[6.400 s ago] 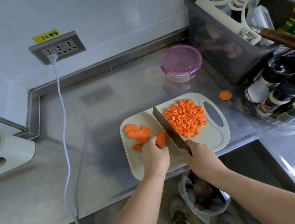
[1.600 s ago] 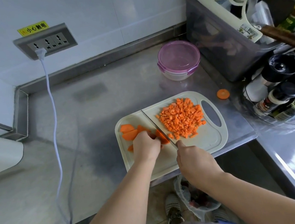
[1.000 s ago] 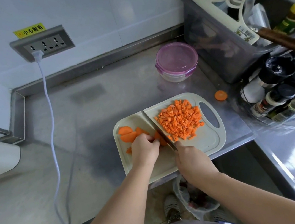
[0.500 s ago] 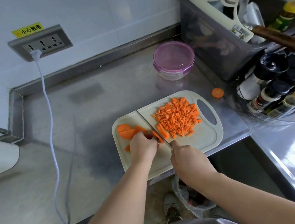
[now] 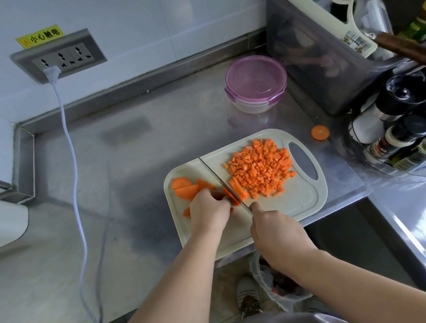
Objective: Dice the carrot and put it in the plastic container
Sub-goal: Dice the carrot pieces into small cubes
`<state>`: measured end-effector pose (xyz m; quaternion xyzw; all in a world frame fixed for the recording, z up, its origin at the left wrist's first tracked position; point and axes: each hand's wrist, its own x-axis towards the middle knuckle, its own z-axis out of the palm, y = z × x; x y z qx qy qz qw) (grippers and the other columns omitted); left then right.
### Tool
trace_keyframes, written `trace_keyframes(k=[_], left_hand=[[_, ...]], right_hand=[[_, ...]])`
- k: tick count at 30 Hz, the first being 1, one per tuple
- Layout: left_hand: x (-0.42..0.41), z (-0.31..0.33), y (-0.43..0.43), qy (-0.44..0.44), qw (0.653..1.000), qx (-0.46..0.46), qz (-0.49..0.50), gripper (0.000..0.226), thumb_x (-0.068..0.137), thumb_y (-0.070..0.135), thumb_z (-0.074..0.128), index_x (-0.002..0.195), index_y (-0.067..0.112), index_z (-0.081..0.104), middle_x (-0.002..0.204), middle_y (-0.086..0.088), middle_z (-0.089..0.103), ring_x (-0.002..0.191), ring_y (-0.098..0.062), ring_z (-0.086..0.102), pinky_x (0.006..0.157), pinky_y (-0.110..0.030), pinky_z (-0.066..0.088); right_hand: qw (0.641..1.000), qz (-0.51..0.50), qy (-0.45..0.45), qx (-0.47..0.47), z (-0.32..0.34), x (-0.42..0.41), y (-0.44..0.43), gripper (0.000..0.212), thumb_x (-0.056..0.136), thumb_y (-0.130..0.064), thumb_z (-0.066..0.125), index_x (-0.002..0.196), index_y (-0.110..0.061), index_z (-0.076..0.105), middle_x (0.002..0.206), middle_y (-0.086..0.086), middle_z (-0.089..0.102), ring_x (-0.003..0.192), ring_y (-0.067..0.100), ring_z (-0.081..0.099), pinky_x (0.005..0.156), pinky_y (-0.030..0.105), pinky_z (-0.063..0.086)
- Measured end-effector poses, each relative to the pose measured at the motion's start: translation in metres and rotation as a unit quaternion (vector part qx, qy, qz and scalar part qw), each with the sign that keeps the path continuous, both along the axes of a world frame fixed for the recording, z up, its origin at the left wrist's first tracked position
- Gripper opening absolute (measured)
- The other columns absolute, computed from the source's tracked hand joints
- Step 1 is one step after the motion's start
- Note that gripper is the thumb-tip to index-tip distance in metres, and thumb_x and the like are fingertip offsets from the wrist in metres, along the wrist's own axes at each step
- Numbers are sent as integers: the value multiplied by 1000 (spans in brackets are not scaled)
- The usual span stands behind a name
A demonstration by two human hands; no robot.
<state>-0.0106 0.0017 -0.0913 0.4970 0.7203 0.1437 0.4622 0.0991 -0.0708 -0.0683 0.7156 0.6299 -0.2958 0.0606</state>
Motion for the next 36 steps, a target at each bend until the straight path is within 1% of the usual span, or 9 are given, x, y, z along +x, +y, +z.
trace_keyframes(k=[4,9,13,17,21,24,27,30,36], left_hand=[[0,-1,1,9,1000,-2,1,16,86,23,65,99,15,64,94,-1,69,88,-20,66,81,-34,54],[-1,3,2,30,999,8,-26,10,90,22,59,97,15,63,88,3,62,79,-13,56,60,-23,38],[-2,4,1,34,999,19,-36,5,91,21,58,88,18,62,79,6,59,71,-8,52,53,-17,33],[-1,6,-1,34,998,36,-44,11,92,20,58,81,19,61,77,6,58,67,-5,50,53,-13,34],[1,7,-2,27,999,21,-22,10,91,20,57,81,20,56,76,7,59,76,-11,57,61,-23,38],[1,4,-3,11,1000,13,2,9,87,22,60,83,15,63,82,-1,69,82,-20,66,70,-29,49],[1,4,-3,5,1000,11,5,10,87,22,61,79,16,63,79,-2,68,80,-21,65,67,-29,47],[0,3,-3,-5,1000,8,14,8,87,20,61,81,14,64,81,-3,69,81,-23,66,71,-33,50],[1,4,-3,-6,1000,5,16,2,85,19,63,85,19,61,83,-2,70,83,-22,68,83,-43,55]], right_hand=[[1000,26,-14,-9,-3,0,1,47,91,0,40,136,-10,30,68,-1,39,57,19,42,53,32,35],[998,-43,16,-31,-11,-1,9,33,95,-6,36,126,-15,34,85,6,59,79,28,61,60,36,42],[996,-68,48,-31,-12,2,10,24,97,-10,36,119,-15,40,85,6,61,76,27,61,62,37,47],[989,-104,105,7,-7,5,9,13,100,-21,33,102,-17,45,78,1,57,75,24,61,72,39,52],[989,-93,111,23,1,6,6,10,100,-24,32,94,-20,40,82,4,56,79,28,60,70,39,50],[991,-82,103,34,6,6,4,10,100,-21,33,98,-18,42,81,5,58,77,28,60,70,41,51],[993,-69,94,32,9,3,2,13,100,-18,33,107,-15,44,82,8,61,77,30,61,68,41,52],[995,-58,83,23,8,-1,1,20,101,-18,34,117,-14,43,86,9,62,79,31,62,69,40,51],[995,-55,79,13,4,-4,3,16,100,-19,34,112,-14,43,83,6,59,77,27,61,63,37,47]])
